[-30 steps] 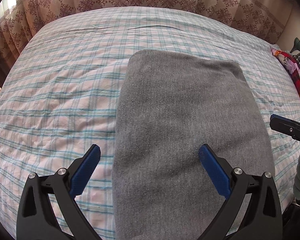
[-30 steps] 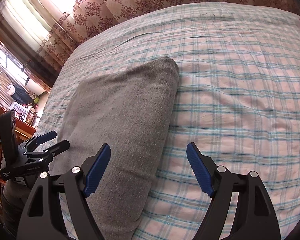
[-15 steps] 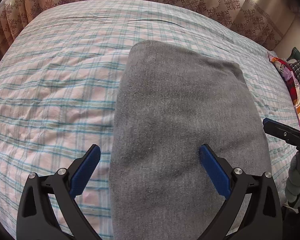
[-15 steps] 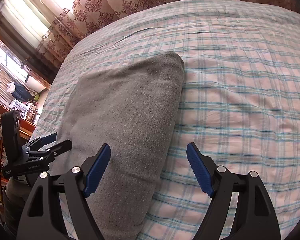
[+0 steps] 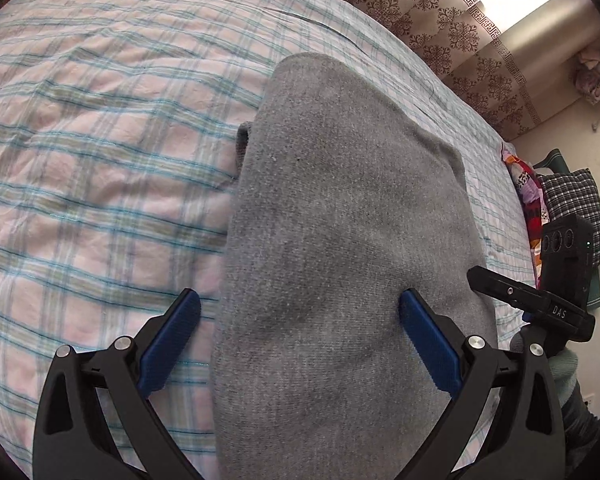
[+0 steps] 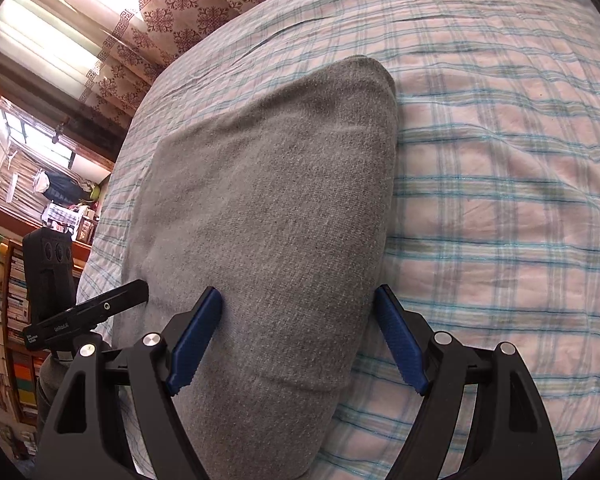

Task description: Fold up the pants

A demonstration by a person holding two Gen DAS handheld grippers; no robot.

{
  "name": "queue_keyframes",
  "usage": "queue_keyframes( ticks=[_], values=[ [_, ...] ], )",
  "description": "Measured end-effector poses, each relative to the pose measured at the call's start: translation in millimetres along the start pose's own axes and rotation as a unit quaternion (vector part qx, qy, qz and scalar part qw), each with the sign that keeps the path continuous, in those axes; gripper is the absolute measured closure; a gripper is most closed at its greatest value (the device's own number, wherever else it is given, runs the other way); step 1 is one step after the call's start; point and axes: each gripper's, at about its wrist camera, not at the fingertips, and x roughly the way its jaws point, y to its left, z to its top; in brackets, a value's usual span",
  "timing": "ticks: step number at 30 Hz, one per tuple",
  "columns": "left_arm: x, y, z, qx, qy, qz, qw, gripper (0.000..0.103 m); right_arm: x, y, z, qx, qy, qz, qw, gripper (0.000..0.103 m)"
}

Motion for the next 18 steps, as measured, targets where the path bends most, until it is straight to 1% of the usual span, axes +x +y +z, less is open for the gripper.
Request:
queue_keyframes(
  ticks=[2, 3, 4, 5, 6, 7, 8, 11, 12, 14, 18],
  values=[
    [1, 1, -1, -0.001, -0.005, -0.007, 1.0000, 0.003, 7, -4, 1, 0.017, 0.004, 0.019, 1.000, 0.024],
    [1, 0, -2, -0.001, -0.007, -0.011, 0.9999, 0.005, 10, -5, 0, 0.021, 0.005, 0.027, 0.999, 0.023],
    [1, 0, -4, -0.001, -0.009, -0.021, 0.9997, 0.009, 13, -4, 1, 0.021, 0.005, 0.030, 0.999, 0.024],
    [-1, 2, -7, -0.003, -0.008, -0.036, 0.9993, 0.018, 16, -2, 2, 0.018, 0.005, 0.031, 0.999, 0.024],
    [0, 2, -8, -0.007, -0.007, -0.043, 0.9990, 0.020, 17, 1, 3, 0.014, 0.005, 0.030, 0.999, 0.024],
    [0, 2, -9, -0.008, -0.010, -0.040, 0.9991, 0.020, 19, 2, 3, 0.010, 0.005, 0.030, 0.999, 0.027],
    [1, 1, -10, -0.007, -0.013, -0.038, 0.9992, 0.020, 21, 4, 4, 0.006, 0.005, 0.030, 1.000, 0.034],
    [0, -2, -13, -0.009, -0.020, -0.039, 0.9990, 0.024, 18, 10, 6, -0.004, 0.003, 0.035, 0.999, 0.049],
    [-1, -2, -14, -0.011, -0.021, -0.042, 0.9988, 0.028, 16, 13, 6, -0.012, 0.001, 0.034, 0.999, 0.052],
    [-3, -3, -15, -0.009, -0.023, -0.046, 0.9986, 0.033, 10, 19, 7, -0.026, -0.005, 0.030, 0.999, 0.060],
    [-11, -8, -15, -0.003, -0.032, -0.042, 0.9986, 0.043, -5, 26, 10, -0.041, -0.020, 0.032, 0.998, 0.066]
  ],
)
